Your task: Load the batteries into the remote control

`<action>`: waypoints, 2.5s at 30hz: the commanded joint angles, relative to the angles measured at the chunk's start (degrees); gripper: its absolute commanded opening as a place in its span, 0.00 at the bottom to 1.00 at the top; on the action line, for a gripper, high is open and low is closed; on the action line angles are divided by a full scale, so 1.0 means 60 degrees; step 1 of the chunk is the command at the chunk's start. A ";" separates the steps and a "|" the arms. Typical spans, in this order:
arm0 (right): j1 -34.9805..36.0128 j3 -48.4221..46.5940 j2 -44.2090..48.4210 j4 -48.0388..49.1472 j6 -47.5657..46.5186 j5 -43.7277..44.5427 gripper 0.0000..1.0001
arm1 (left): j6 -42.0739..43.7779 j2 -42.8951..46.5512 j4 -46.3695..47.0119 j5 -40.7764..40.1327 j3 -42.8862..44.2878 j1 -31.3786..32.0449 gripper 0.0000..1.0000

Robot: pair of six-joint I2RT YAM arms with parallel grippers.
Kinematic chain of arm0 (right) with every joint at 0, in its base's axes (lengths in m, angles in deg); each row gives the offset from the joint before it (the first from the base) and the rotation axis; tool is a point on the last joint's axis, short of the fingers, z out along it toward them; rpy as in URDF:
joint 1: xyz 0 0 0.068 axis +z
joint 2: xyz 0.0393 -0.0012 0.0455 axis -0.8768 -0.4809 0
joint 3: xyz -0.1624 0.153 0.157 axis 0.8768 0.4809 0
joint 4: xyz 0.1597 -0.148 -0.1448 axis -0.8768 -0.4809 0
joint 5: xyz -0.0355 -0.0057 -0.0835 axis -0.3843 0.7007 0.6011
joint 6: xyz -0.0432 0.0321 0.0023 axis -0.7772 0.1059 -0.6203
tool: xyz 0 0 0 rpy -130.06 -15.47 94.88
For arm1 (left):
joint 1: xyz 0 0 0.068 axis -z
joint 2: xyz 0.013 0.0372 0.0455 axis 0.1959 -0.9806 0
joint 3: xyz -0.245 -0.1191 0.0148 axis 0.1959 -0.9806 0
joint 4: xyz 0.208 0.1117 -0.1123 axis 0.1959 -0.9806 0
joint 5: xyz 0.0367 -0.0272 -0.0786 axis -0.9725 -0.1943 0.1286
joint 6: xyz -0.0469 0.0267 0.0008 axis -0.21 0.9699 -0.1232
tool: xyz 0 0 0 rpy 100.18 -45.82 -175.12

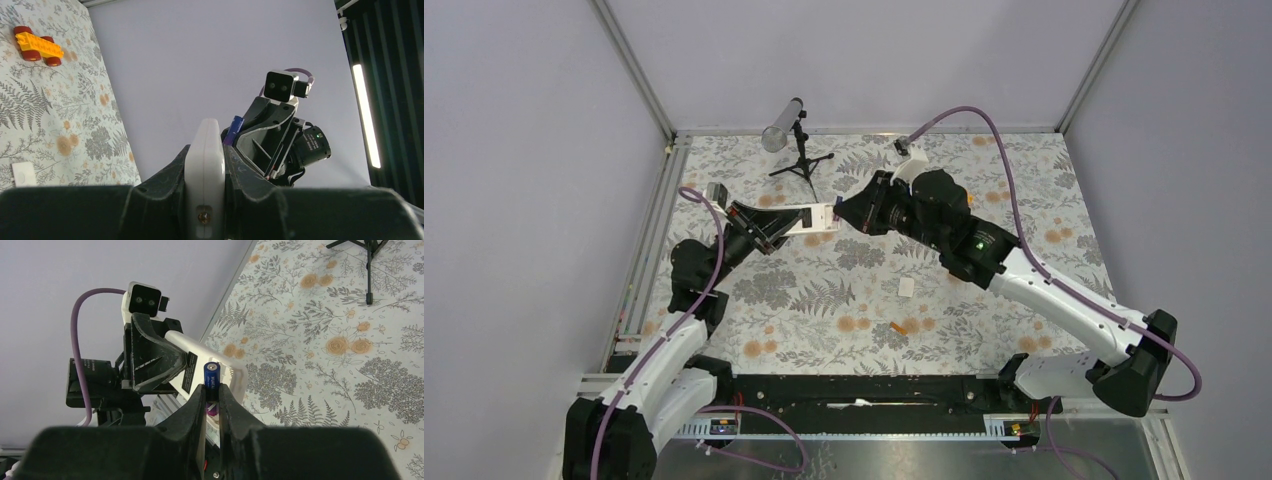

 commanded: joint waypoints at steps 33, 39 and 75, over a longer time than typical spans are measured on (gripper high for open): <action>0.0676 -0.2341 -0.1290 -0.3189 -0.1651 0.1512 0.17 | -0.0320 -0.1302 0.3851 -0.0662 -0.0332 0.0471 0.00; 0.0669 -0.2622 -0.1427 -0.3399 -0.1670 0.1520 0.19 | -0.0344 -0.1274 0.3920 -0.0768 -0.0368 0.0483 0.00; 0.0669 -0.3762 -0.1625 -0.3676 -0.1372 0.1404 0.50 | -0.0527 -0.1316 0.4415 -0.1081 -0.0821 0.0486 0.00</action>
